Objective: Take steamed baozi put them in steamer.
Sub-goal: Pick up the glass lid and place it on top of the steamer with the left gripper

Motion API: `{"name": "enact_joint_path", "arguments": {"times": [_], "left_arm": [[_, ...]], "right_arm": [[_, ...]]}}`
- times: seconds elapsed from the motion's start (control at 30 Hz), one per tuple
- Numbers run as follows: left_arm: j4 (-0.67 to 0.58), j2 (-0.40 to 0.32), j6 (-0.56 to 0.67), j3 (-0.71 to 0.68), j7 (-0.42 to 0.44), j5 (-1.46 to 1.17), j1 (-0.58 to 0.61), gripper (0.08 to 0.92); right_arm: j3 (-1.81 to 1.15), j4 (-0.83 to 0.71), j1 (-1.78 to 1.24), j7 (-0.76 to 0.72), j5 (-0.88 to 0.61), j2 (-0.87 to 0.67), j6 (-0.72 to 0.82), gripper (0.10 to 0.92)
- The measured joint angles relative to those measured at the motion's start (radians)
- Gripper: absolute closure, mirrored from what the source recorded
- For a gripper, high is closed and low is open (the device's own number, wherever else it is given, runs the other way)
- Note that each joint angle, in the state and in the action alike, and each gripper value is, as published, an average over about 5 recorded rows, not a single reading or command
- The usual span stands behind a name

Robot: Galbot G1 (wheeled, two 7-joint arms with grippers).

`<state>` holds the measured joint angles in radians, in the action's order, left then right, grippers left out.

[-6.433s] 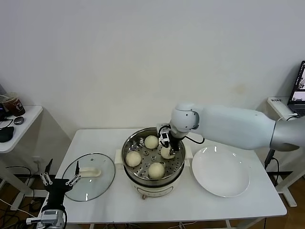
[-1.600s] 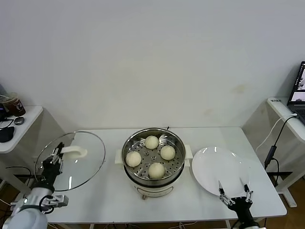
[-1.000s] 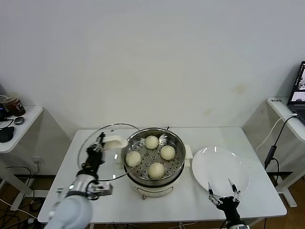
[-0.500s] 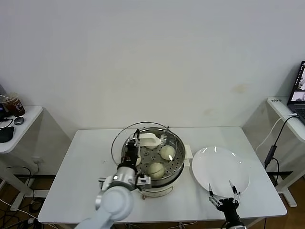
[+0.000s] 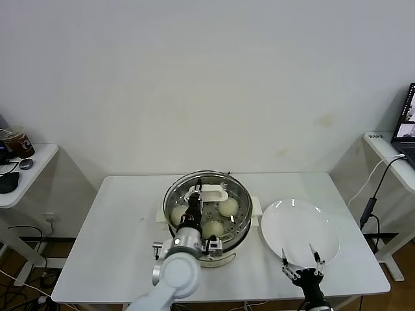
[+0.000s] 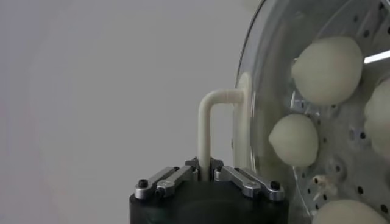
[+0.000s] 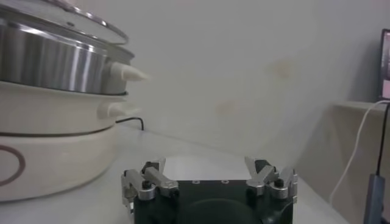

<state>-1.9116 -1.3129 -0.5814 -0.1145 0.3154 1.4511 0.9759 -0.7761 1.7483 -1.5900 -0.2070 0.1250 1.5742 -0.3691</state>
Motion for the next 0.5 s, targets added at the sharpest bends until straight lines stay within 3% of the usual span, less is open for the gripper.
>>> {"name": "enact_joint_path", "arguments": {"times": [0.5], "left_arm": [[0.040,-0.051,0.010,0.015,-0.026,0.045,0.026,0.833]], "right_arm": [[0.005,0.009,-0.008,-0.003,-0.008,0.001,-0.004,0.203]]}}
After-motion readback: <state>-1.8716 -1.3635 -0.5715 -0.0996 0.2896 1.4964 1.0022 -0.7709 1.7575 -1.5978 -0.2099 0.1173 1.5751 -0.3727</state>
